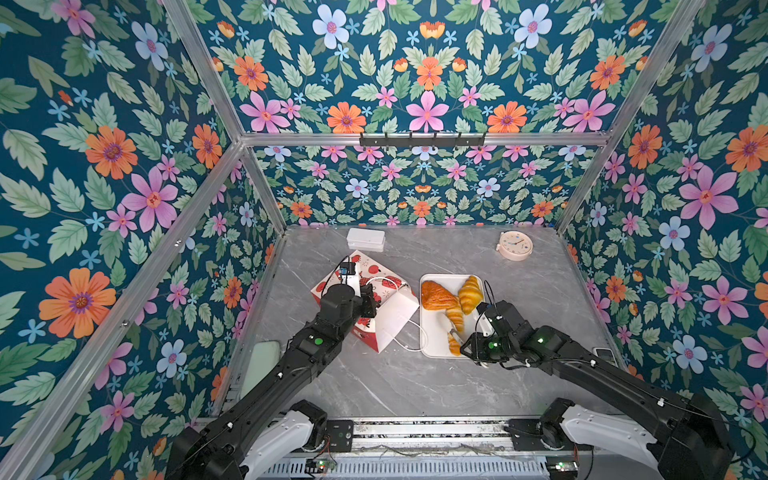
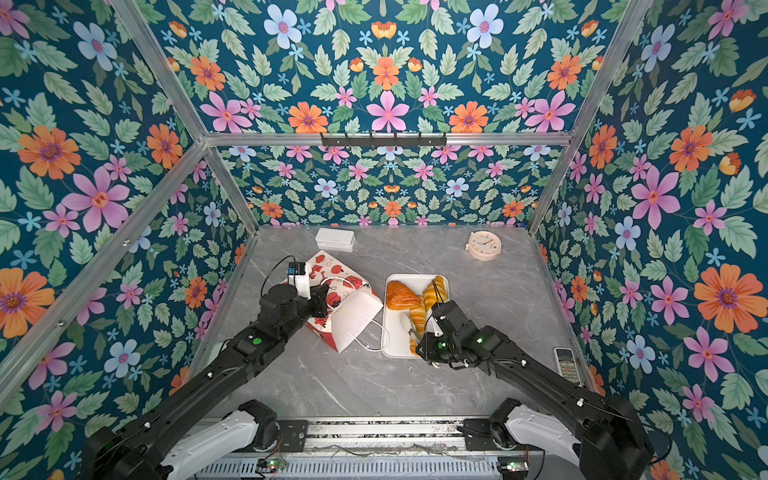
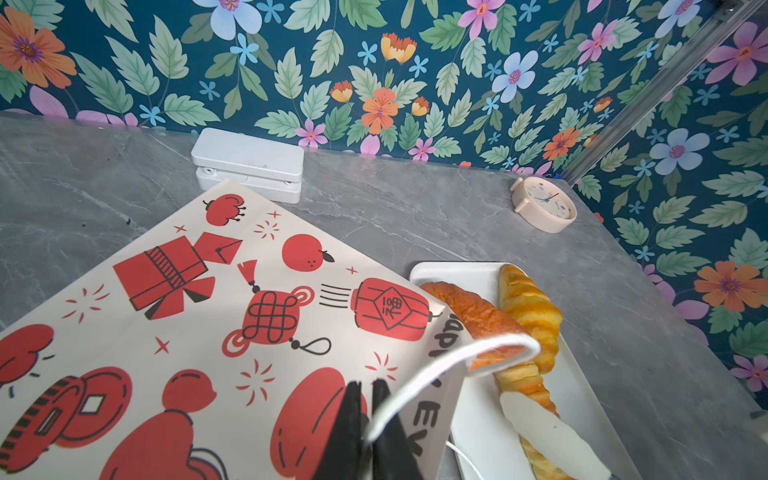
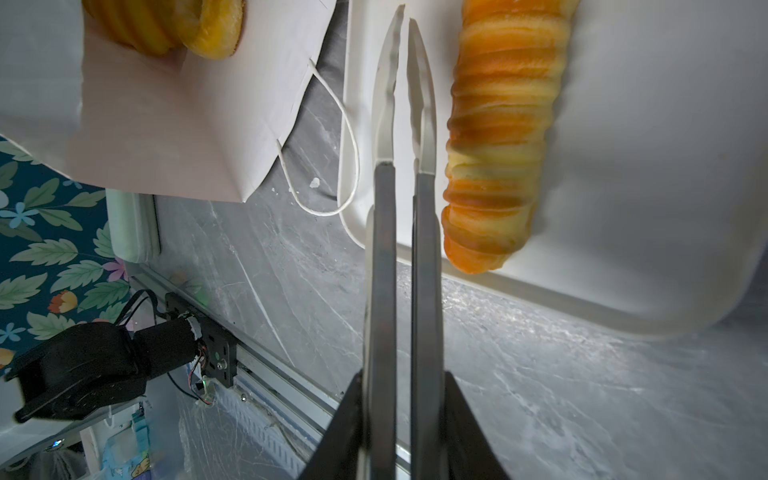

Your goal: Take the fake bread out of the paper bag

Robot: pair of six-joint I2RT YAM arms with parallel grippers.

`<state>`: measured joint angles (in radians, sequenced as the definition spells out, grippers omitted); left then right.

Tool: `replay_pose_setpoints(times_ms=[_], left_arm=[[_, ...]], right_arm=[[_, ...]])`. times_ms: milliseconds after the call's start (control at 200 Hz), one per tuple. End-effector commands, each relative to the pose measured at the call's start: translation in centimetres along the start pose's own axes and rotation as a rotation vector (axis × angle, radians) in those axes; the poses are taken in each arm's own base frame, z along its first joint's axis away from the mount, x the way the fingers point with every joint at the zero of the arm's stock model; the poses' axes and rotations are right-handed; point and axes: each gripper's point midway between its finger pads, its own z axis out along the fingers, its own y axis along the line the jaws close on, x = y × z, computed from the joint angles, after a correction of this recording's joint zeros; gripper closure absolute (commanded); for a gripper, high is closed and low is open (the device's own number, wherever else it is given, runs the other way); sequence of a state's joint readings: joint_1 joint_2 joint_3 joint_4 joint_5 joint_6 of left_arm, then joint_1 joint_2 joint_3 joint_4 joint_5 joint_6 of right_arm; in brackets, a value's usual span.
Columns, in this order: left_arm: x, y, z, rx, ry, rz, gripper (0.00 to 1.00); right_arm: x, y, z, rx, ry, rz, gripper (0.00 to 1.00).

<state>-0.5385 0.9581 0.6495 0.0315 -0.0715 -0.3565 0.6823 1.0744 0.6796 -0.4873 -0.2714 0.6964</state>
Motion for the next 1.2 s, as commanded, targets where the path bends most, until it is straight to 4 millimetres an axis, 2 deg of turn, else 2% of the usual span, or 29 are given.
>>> replay_pose_setpoints(times_ms=[0,160,460,875,975,1195], left_arm=[[-0.8,-0.2,-0.2,0.009,-0.029,-0.007,0.91],[-0.7,0.0,-0.5,0.001,-0.031,-0.006,0.91],[-0.5,-0.1,-0.2,0.01,-0.028,-0.011,0.91],[-0.5,0.0,-0.4,0.008,-0.032,-0.015,0.91],[-0.7,-0.1,-0.4,0.012,-0.034,-0.016,0.91],[-0.9,-0.4,-0.3,0.022,-0.032,-0.009,0.91]], right_arm=[[-0.5,-0.8,0.2,0.05,-0.022,-0.013,0.73],[-0.4,-2.1,-0.2,0.116,-0.024,-0.009,0.73],[-0.1,-3.1,-1.1,0.155,-0.023,-0.017,0.73],[0.6,-3.6,-2.3,0.178,-0.014,-0.037,0.73],[0.5,-2.4,-2.7,0.112,-0.021,-0.061,0.72],[-0.8,2.8,-5.0,-0.117,-0.099,-0.13,0.7]])
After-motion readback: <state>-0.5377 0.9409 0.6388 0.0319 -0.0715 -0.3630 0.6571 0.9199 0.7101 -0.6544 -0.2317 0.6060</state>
